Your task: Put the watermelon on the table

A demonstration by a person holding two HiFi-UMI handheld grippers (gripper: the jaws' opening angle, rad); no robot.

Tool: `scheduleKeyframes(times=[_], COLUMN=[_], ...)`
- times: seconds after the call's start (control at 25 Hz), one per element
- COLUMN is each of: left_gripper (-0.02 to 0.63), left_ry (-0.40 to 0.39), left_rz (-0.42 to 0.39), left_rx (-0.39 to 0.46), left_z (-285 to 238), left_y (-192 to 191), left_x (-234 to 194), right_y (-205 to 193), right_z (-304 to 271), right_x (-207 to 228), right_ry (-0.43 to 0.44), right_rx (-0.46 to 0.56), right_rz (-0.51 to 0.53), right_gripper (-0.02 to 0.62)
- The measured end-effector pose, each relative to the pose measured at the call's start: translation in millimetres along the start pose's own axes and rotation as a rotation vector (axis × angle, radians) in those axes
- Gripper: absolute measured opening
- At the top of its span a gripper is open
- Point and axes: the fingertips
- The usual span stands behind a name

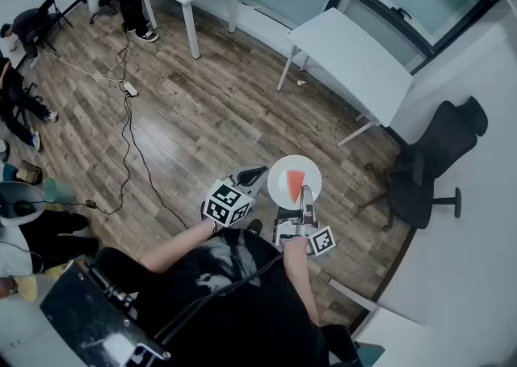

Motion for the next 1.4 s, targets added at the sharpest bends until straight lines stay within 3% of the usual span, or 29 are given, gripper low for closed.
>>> scheduleKeyframes(times=[0.12,0.2,0.52,0.68,0.8,0.96,1.08,1.4], left_gripper=[0.009,0.009,0.009,0.009,0.009,0.009,0.009,0.009], left_ry=[0.004,0.001,-0.001,0.029,0.061,0.077,0.073,0.020], left_rz=[0.008,0.015,0.023,0.037,0.066,0.093,0.088,0.113], left_rx=[0.016,0.012,-0.014,-0.019,-0.037,-0.078,-0.090,-0.042], left_z=[-13.3,-22.4,-57.2,-74.7,-84.4,-98.1,-119.9,-194.1], left_y=[10.0,12.2,16.7,13.9,8.8,5.9,18.6,108.3], left_x=[1.6,5.0,32.0,38.7,35.7,21.7,0.9,-79.2], right_y=[29.8,40.7,84.8,99.8,105.4,113.2,129.2,204.1], right_z=[-1.4,1.2,24.3,33.3,37.4,26.1,0.4,-110.5], right_x=[-3.0,-3.0,-0.2,7.7,26.8,50.3,57.7,58.7], right_ry=[0.043,0.039,0.052,0.062,0.044,-0.006,0.008,-0.038], right_rx=[0.013,0.015,0.056,0.025,0.007,-0.014,-0.007,-0.047], right_rz=[0.104,0.115,0.069,0.065,0.004,-0.050,-0.067,0.003], right_gripper=[0.028,0.028,0.028,0.028,0.028,0.028,0.028,0.028])
Point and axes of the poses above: the fingertips, and each gripper's own axes: z backward along the fingers, x to its right, y out of its top, and after that the axes turned 15 degrees about -x, right-handed
